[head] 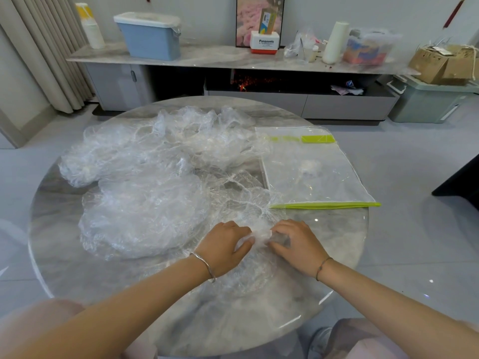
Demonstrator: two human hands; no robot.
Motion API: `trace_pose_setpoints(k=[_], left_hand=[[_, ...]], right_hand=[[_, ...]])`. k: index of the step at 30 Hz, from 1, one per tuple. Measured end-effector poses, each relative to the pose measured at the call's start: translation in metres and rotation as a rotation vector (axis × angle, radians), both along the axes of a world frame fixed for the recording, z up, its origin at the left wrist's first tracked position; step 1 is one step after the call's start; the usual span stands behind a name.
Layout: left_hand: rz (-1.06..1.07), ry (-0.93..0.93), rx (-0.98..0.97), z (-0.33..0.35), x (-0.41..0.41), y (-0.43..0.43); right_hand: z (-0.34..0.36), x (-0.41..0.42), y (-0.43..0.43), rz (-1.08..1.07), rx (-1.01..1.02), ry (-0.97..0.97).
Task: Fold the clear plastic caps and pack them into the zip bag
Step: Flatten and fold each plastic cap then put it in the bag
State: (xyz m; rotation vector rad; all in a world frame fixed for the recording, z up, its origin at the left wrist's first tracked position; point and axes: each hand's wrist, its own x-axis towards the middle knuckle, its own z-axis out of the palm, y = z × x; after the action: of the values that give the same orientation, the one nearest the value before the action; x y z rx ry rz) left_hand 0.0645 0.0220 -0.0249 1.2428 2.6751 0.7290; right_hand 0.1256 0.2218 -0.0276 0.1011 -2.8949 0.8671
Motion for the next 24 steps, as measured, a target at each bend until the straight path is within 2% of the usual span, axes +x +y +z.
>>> trace_pose_setpoints(k=[4, 6, 8, 10, 12, 14, 16, 18, 21, 22, 24], left_hand=[[0.147, -0.215, 0.019, 0.0, -0.001, 0.002], [0.228, -0.243, 0.035, 0.002, -0.001, 0.001], [0.208, -0.074, 0.094, 0.002, -0.001, -0.001], [0.048, 0.194, 0.13, 0.003, -0.003, -0.002], [-0.133, 0.381, 0.064, 0.0, -0.005, -0.002], [-0.205, 0.448, -0.04, -0.006, -0.006, -0.001], [-0.208, 0.405, -0.119, -0.014, -0.006, -0.003], [-0.217, 0.361, -0.151, -0.018, -0.006, -0.005], [-0.19, 0.278, -0.168, -0.016, -0.008, -0.006], [-0.191, 0.25, -0.156, -0.015, -0.009, -0.006], [-0.172, 0.175, -0.119, -0.014, -0.009, -0.004]], right_hand=[[0.0, -0.001, -0.004, -0.09, -0.218, -0.126], [-0.002, -0.004, -0.005, -0.142, -0.342, -0.162], [-0.004, -0.008, -0.006, -0.178, -0.409, -0.195], [-0.006, -0.013, -0.006, -0.201, -0.432, -0.22], [-0.008, -0.016, -0.006, -0.204, -0.422, -0.231], [-0.01, -0.018, -0.007, -0.21, -0.365, -0.232], [-0.008, -0.019, -0.007, -0.215, -0.284, -0.165], [-0.003, -0.017, -0.006, -0.125, -0.093, 0.034], [0.005, -0.015, -0.004, 0.137, 0.23, 0.301], [0.006, -0.013, -0.003, 0.196, 0.291, 0.32], [0.002, -0.011, 0.003, 0.245, 0.378, 0.227]])
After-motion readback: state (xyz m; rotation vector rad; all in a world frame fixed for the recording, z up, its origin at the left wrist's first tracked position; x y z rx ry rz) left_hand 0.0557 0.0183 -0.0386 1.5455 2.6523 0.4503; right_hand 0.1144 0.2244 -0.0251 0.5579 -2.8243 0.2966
